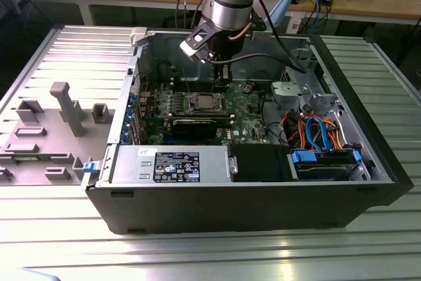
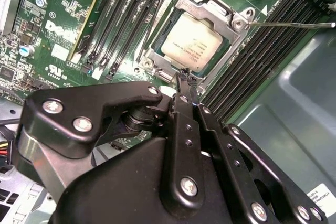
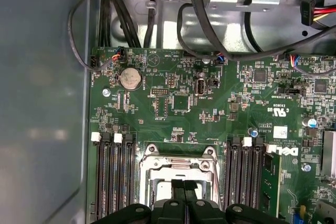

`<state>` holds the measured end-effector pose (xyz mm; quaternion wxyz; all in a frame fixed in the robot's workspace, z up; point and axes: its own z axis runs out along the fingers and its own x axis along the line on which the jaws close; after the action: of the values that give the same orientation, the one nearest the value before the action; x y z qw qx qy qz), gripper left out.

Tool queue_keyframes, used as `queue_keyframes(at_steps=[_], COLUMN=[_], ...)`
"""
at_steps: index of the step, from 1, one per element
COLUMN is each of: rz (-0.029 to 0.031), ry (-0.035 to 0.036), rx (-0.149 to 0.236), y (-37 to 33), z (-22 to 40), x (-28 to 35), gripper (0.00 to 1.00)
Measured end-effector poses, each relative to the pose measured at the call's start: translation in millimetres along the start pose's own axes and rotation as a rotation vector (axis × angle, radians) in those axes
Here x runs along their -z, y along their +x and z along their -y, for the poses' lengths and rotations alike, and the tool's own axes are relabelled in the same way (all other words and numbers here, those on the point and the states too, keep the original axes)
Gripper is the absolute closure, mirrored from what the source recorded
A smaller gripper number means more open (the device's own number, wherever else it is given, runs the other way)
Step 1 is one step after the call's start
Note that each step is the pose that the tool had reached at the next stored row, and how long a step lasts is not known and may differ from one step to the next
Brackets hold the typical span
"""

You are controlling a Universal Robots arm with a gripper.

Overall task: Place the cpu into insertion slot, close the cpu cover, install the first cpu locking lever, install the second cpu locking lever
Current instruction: 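Close the cpu cover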

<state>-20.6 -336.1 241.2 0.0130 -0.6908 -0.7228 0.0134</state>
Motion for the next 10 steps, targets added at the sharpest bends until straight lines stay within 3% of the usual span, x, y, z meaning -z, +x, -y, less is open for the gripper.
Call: queue_keyframes(at_steps=[10], rz=[-0.0001], ry=[0.0000], rx=[0.000], y=[0.2], z=[4.5], x=[-0.9], gripper=[0.89])
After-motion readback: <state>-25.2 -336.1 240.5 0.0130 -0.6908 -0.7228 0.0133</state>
